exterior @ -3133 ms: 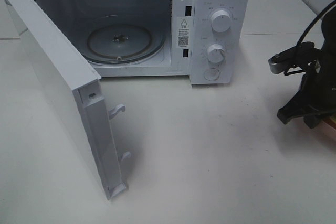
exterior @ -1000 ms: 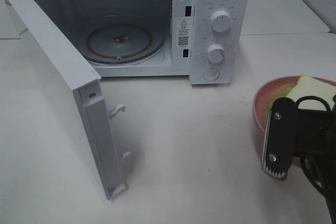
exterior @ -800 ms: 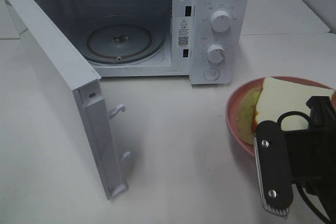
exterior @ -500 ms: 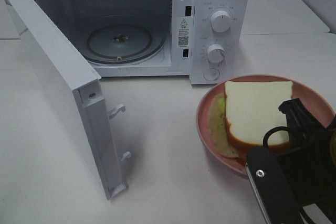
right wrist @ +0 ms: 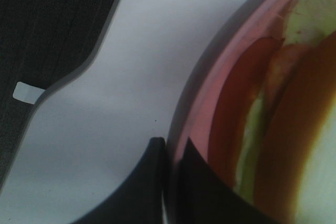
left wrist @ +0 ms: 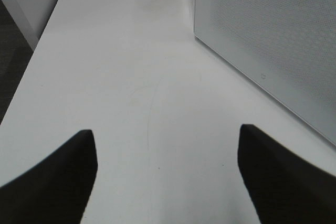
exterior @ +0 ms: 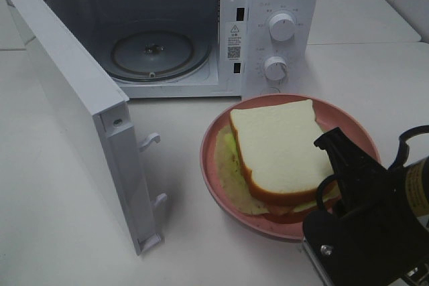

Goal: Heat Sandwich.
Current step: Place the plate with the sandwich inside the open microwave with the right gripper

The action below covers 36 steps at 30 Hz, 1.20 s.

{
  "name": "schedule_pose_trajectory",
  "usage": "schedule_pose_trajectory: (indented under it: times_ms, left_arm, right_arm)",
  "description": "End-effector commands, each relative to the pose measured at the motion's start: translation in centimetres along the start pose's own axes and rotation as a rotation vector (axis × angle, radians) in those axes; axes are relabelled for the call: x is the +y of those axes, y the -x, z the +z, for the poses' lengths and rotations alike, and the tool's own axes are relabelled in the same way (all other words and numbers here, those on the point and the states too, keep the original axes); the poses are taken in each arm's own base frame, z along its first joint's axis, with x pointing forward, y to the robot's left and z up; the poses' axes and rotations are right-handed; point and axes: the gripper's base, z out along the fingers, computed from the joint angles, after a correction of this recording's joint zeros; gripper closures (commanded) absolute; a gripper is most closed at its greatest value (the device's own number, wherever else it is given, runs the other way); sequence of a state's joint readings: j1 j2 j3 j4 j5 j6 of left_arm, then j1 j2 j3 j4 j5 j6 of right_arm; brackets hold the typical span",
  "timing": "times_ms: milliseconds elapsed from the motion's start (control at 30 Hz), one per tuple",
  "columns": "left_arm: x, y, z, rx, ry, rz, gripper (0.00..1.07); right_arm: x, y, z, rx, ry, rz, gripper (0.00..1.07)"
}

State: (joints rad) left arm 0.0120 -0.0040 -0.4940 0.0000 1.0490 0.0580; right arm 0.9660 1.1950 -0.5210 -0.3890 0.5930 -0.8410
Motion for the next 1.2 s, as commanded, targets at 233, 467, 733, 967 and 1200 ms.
schedule_pose_trajectory:
  times_ms: [233,467,733,967,1200]
  left_arm:
    - [0.0,-0.1,-0.3,-0.033,-0.003,0.003,0.37]
    - [0.0,-0.1,-0.3,-0.033,-0.003,0.003,0.37]
    - [0.0,-0.1,-0.3,-0.033,-0.003,0.003,0.37]
    - [0.0,-0.1,-0.3,-0.033,-0.003,0.003,0.37]
    - [0.0,-0.1,-0.3,-0.033,-0.003,0.003,0.37]
  right_arm:
    - [-1.4,1.1,-0.5,-0.102,-0.056,-0.012,1.07]
    - [-2.8,-0.5,0.7,-0.063,-0.023,0.007,1.07]
    - [-6.1,-0.3,1.8,-0.064,-0.013,-0.008,1.07]
    - [-9.6,1.4,2.9,-0.131,-0.027,-0.076,1.07]
    - [-12.7,1.6,5.0,-0.132,-0.012,-0.022,1.07]
